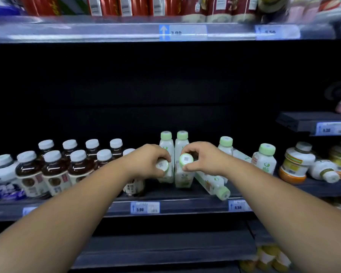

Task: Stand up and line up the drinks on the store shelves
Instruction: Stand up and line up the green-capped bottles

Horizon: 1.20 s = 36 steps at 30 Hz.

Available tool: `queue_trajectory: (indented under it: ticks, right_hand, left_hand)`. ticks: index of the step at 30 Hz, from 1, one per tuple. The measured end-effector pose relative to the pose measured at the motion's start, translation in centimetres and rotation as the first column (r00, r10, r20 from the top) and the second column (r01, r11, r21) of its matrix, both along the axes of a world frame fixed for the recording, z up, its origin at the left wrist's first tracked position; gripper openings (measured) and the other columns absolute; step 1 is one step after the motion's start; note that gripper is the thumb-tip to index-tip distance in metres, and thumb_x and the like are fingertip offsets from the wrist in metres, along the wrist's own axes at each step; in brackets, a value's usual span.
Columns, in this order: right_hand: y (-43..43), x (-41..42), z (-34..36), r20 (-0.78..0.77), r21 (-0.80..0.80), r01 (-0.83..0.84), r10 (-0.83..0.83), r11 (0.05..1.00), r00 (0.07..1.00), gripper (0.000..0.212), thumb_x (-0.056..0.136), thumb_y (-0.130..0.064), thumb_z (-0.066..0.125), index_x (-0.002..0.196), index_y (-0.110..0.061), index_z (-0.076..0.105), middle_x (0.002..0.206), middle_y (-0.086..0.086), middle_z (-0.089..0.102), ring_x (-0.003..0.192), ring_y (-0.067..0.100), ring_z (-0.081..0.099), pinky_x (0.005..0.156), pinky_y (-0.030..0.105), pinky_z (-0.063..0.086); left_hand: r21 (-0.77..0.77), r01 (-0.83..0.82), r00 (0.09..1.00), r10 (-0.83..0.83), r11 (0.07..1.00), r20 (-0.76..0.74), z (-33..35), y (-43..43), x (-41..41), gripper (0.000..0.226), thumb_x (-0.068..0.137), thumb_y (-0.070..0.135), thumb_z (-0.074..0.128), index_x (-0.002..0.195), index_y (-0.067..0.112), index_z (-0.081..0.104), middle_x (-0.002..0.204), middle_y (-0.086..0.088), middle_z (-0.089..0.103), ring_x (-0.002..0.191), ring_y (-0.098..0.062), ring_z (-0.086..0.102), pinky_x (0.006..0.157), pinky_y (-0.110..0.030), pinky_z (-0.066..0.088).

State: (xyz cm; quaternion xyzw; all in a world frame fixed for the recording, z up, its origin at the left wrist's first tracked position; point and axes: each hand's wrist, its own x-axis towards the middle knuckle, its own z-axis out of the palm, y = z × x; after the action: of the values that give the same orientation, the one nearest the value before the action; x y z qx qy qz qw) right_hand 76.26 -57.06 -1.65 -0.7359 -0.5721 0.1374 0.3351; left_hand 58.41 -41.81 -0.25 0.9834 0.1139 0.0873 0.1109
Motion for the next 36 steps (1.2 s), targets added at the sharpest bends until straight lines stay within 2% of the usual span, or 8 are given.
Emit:
queue_trajectory:
  ticks: [5,10,14,18,20,23,27,36]
  right_hand:
    - [2.3,0.7,1.5,-0.162,-0.075,0.031,-0.043,0.997,0.986,0.015,0.08,-0.026,0.08,0.094,-0.028,0.073,0.087,-0.007,0.066,0.08,0.011,0.066,0.079,0.039,0.062]
    - [2.8,0.9,1.2,-0.303,-0.075,0.02,-0.042,0.997,0.952,0.012,0.084,-0.013,0.076,0.095,-0.017,0.073,0.086,-0.004,0.066,0.077,0.005,0.067,0.07,0.025,0.056]
    - [2.9,1.2,1.1,-0.357,-0.071,0.005,-0.03,0.997,0.934,0.014,0.083,-0.008,0.077,0.095,-0.015,0.072,0.083,-0.001,0.066,0.075,0.008,0.066,0.071,0.028,0.056]
    - [3.0,1.6,1.1,-0.326,-0.094,-0.007,-0.024,0.996,0.945,0.016,0.083,-0.012,0.078,0.096,-0.02,0.072,0.086,-0.004,0.068,0.08,0.009,0.069,0.076,0.033,0.06]
    - [3.1,1.8,1.3,-0.307,-0.106,-0.012,-0.021,0.994,0.951,0.016,0.084,-0.015,0.077,0.097,-0.022,0.072,0.086,-0.007,0.069,0.083,0.008,0.069,0.08,0.034,0.061]
    - [3.2,1.9,1.8,-0.258,-0.116,-0.019,-0.011,0.993,0.966,0.017,0.083,-0.02,0.078,0.099,-0.022,0.073,0.082,-0.009,0.067,0.077,0.006,0.065,0.076,0.03,0.059]
    - [3.4,2.2,2.3,-0.232,-0.138,-0.054,0.021,0.989,0.973,0.023,0.082,-0.02,0.08,0.103,-0.021,0.072,0.078,-0.009,0.064,0.071,0.005,0.063,0.072,0.028,0.058]
    - [3.7,3.5,2.2,-0.312,-0.187,-0.163,0.099,0.969,0.945,0.027,0.072,-0.03,0.087,0.096,-0.029,0.074,0.094,0.0,0.068,0.089,0.015,0.069,0.091,0.047,0.059]
  left_hand:
    - [-0.064,-0.022,0.995,0.015,0.998,-0.102,3.0,2.6,2.4,0.033,0.083,0.025,0.068,0.115,0.029,0.065,0.098,0.011,0.062,0.088,-0.008,0.06,0.081,-0.032,0.052]
    - [-0.181,0.038,0.98,-0.072,0.983,-0.187,3.6,4.0,3.7,0.022,0.087,0.02,0.067,0.108,0.025,0.069,0.091,0.014,0.063,0.08,-0.002,0.058,0.071,-0.02,0.045]
    - [-0.242,0.092,0.97,-0.142,0.966,-0.197,3.6,4.5,3.8,0.018,0.085,0.022,0.071,0.103,0.026,0.07,0.079,0.014,0.062,0.066,0.003,0.055,0.065,-0.017,0.041]
    - [-0.013,0.048,0.976,-0.049,0.999,-0.21,3.5,4.4,4.0,0.015,0.089,0.04,0.065,0.104,0.036,0.065,0.089,0.013,0.059,0.078,-0.003,0.056,0.069,-0.026,0.044]
    - [0.104,-0.012,0.98,0.033,0.994,-0.195,3.2,4.2,4.3,0.028,0.09,0.054,0.059,0.1,0.029,0.065,0.09,0.007,0.063,0.078,-0.009,0.059,0.068,-0.03,0.046]
    - [0.1,-0.073,0.977,0.091,0.992,-0.191,3.0,3.9,4.5,0.041,0.087,0.065,0.056,0.087,0.024,0.062,0.081,0.003,0.065,0.074,-0.014,0.061,0.062,-0.031,0.045]
    - [0.045,-0.035,0.972,0.044,0.998,-0.23,3.7,3.5,4.1,0.034,0.082,0.049,0.071,0.111,0.031,0.066,0.098,0.009,0.063,0.092,-0.013,0.06,0.082,-0.034,0.052]
    - [-0.216,-0.098,0.974,0.05,0.971,-0.221,3.6,3.6,4.1,0.03,0.075,0.039,0.082,0.103,0.034,0.072,0.1,0.013,0.07,0.095,-0.008,0.064,0.089,-0.037,0.054]
